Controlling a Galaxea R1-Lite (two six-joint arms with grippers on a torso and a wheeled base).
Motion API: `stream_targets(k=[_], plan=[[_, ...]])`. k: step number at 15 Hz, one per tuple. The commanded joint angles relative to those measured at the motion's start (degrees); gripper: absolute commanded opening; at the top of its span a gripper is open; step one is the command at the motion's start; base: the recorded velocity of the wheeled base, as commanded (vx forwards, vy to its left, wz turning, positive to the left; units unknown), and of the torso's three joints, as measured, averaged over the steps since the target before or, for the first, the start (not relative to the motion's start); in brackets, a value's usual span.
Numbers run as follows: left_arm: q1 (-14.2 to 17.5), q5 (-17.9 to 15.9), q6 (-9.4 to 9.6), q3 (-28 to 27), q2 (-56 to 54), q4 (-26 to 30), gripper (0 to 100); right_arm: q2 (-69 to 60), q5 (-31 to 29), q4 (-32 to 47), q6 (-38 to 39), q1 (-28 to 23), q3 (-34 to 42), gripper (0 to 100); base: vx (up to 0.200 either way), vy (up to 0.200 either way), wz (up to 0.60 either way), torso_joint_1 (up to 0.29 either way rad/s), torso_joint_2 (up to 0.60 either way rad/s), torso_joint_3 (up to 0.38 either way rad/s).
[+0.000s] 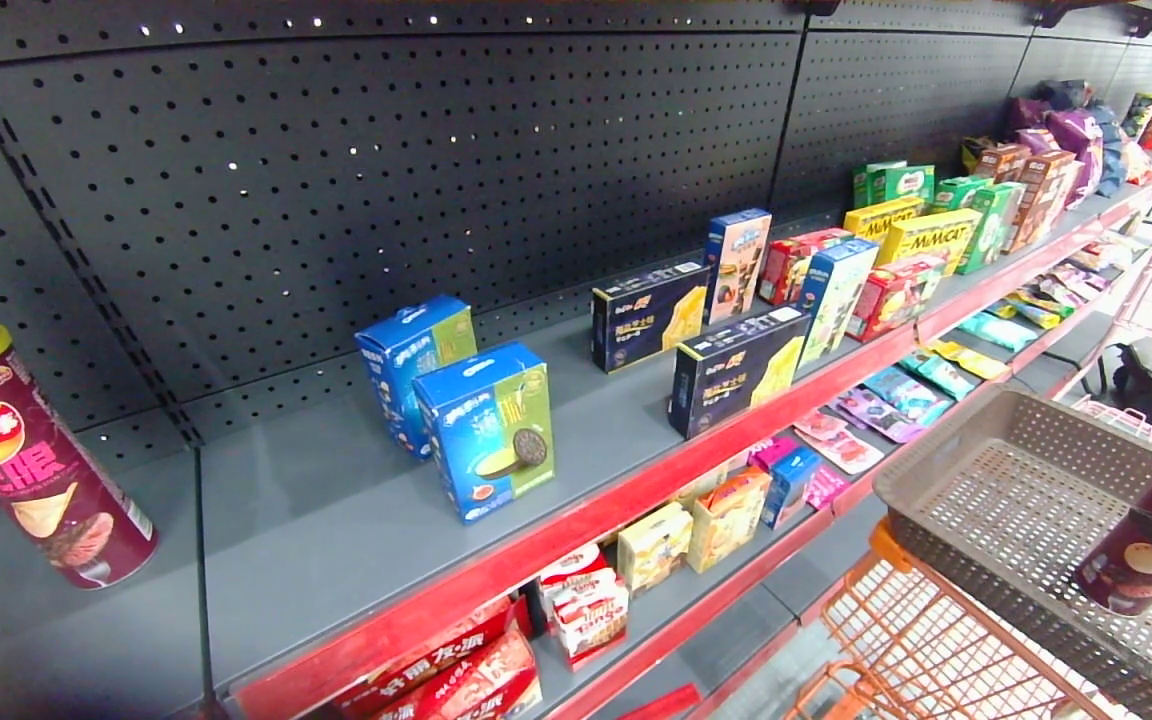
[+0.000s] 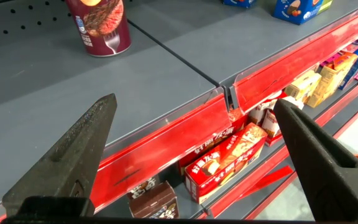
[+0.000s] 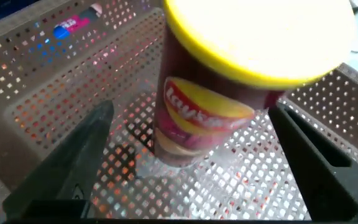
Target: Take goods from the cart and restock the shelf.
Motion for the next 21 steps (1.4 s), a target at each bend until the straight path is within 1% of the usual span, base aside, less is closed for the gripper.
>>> stream_targets(k=[1,4,14,15,21], plan=[[0.00,0.01,0.00,0.01,0.06,-0.01,100,1.54,-0.01,-1.08,-0.04,0.00,-0.53,100,0.000,0.000,0.00,0.000,0.00,0.000],[0.00,0.01,0.00,0.01,0.06,-0.01,100,3.21,0.08,-1.52,-0.12,0.17,-2.20,100,0.000,0.000,0.00,0.000,0.00,0.000],[0.00,0.01,0.00,0.01,0.06,-0.01,100,10.68,-0.01,-3.19,-0.04,3.69,-8.09,100,0.000,0.000,0.00,0.000,0.00,0.000],[0.09,0.01,0.00,0.01,0.06,-0.01,100,11.12,0.08,-3.10,0.05,3.69,-8.36,0,0.000,0.000,0.00,0.000,0.00,0.000],[0.00,0.01,0.00,0.01,-0.02,-0.01,100,9.63,-0.01,-3.19,-0.04,3.77,-8.44,0,0.000,0.000,0.00,0.000,0.00,0.000]])
